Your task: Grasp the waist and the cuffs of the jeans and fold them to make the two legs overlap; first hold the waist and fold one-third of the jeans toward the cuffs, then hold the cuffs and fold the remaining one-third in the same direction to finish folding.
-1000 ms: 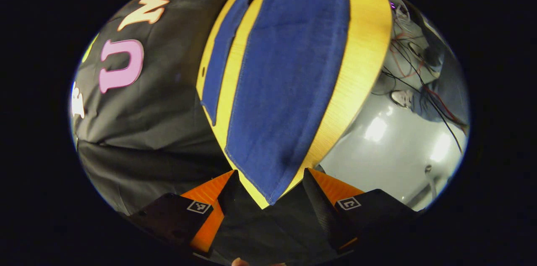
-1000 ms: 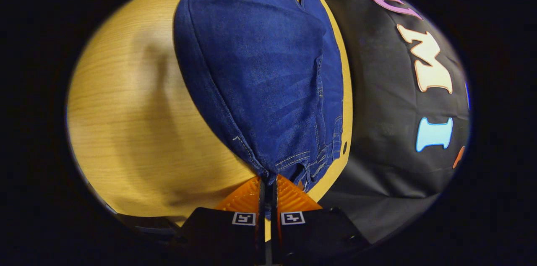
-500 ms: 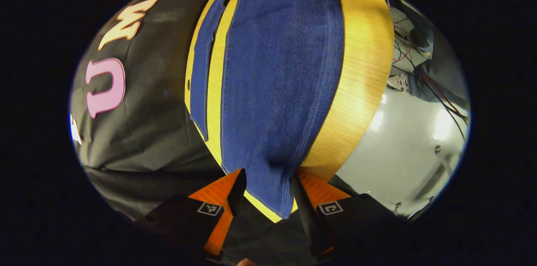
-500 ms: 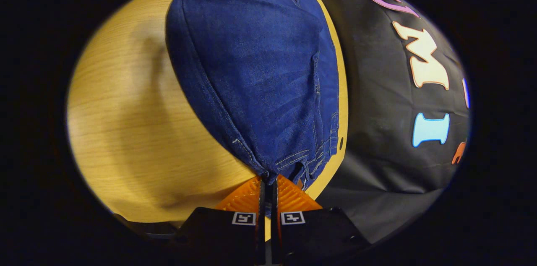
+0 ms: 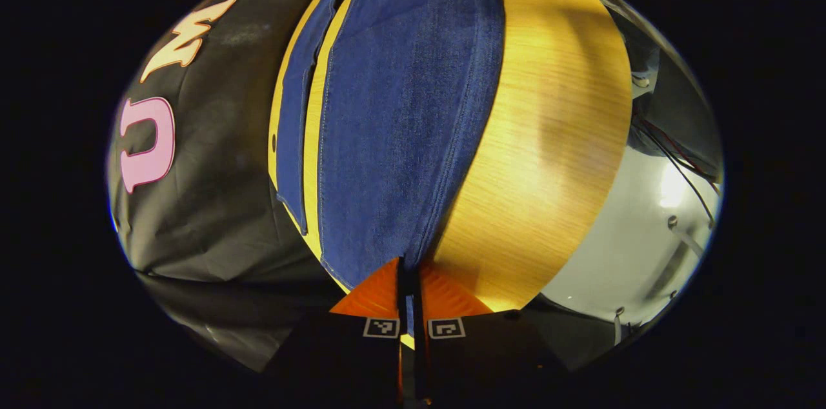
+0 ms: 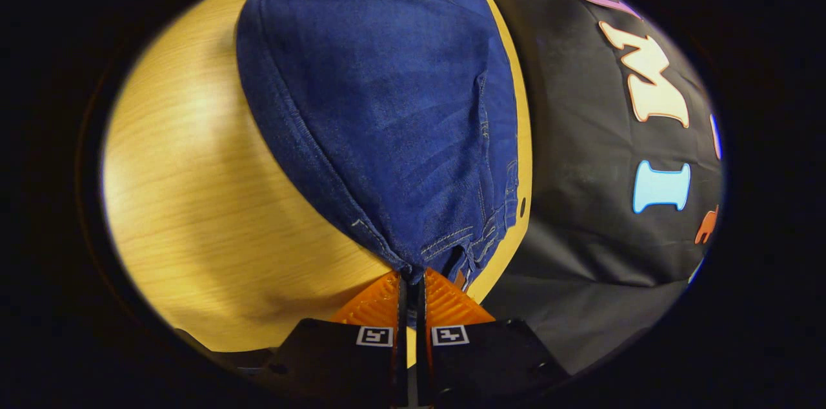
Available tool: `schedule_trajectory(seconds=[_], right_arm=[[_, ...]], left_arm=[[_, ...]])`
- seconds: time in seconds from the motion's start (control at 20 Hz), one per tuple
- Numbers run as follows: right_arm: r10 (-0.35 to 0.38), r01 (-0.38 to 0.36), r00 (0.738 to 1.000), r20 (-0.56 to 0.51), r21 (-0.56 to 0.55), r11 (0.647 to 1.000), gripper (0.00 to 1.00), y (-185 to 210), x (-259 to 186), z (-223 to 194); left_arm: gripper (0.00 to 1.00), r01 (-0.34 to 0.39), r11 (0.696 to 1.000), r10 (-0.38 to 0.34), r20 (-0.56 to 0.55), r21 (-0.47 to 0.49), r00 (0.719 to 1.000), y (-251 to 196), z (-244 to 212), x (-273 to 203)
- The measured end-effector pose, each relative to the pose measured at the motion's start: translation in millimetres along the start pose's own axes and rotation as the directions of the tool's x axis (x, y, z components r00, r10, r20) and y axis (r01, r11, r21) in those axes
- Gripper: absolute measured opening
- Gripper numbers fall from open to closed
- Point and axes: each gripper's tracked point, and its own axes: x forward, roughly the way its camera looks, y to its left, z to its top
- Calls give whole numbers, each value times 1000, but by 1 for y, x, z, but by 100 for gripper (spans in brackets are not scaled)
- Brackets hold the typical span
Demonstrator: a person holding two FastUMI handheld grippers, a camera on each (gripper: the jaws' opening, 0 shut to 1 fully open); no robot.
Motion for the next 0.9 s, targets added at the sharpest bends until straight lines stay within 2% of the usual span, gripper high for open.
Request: schedule_trajectory(seconds=[0.15, 0.25, 0.4, 0.5, 0.7, 0.9], right_arm=[[-54, 52, 998, 31, 72, 996, 5, -19, -17, 3], [-95, 86, 992, 80, 112, 990, 6, -40, -29, 11], [-161, 143, 974, 156, 122, 982, 4, -67, -43, 23], [-183, 162, 969, 167, 136, 977, 4, -82, -46, 25], [-248, 221, 958, 145, 177, 959, 4, -118, -48, 32], [-314, 283, 944, 98, 243, 928, 4, -161, -41, 46]], left_arm=[[0, 90, 983, -98, -43, -157, 994, -2, -1, -4], [0, 95, 964, -118, -78, -248, 990, 11, 1, -12], [0, -5, 960, -26, -108, -279, 994, 46, 2, -24], [0, -59, 951, 21, -125, -304, 992, 70, 7, -24], [0, -114, 946, 79, -123, -305, 989, 111, 15, -16], [0, -140, 945, 107, -125, -296, 986, 176, 27, 6]])
